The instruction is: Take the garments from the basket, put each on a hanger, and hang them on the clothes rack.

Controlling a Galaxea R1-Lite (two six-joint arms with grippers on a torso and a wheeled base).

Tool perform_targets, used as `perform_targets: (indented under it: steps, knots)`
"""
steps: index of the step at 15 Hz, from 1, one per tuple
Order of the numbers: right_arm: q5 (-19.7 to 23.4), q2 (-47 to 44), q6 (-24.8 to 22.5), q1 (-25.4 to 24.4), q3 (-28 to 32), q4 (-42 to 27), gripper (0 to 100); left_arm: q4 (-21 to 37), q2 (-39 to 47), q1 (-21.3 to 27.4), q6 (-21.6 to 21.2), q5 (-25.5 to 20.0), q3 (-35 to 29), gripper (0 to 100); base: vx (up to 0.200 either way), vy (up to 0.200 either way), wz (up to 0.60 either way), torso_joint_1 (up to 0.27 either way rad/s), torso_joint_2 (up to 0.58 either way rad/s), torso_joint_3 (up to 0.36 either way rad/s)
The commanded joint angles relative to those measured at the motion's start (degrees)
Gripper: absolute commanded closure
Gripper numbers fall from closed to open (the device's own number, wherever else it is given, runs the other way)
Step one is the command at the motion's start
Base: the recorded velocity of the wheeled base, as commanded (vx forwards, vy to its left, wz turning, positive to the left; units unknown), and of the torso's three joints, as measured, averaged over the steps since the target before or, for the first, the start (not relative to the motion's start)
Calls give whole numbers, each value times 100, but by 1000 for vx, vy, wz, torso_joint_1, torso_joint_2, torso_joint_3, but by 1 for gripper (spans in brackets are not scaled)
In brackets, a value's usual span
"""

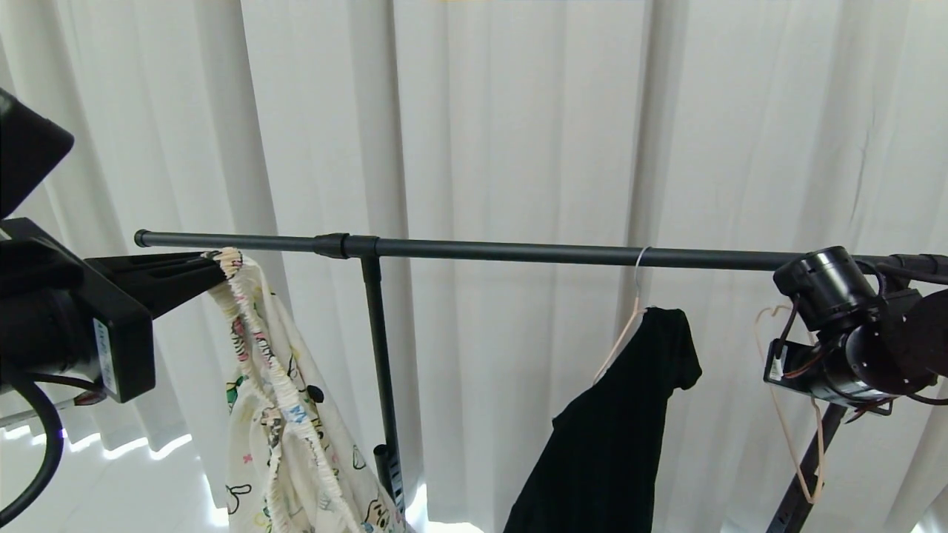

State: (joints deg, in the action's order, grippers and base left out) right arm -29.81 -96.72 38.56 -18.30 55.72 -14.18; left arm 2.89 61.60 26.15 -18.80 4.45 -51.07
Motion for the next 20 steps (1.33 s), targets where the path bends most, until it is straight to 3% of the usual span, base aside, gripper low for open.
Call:
perform_targets:
  steps: [1, 5, 9, 13, 20]
  knots:
    - [10, 224, -173, -77, -9, 12, 100, 1, 19, -5, -1, 3, 18, 100, 0, 0, 0, 0, 0, 0]
    - [19, 523, -1017, -86, -237, 152, 100, 1, 1, -5, 8, 3, 27, 100, 0, 0, 0, 0, 0, 0]
    - [45, 813, -1492, -86, -659, 548, 100, 1, -16, 4, 8, 3, 35, 100, 0, 0, 0, 0, 0, 0]
    - [467, 1208, -2080, -25, -923, 996, 100, 1, -16, 4, 8, 3, 35, 100, 0, 0, 0, 0, 0, 0]
    - [608, 1604, -2529, 2, -1055, 1321, 100, -8, -25, 4, 8, 3, 35, 100, 0, 0, 0, 0, 0, 0]
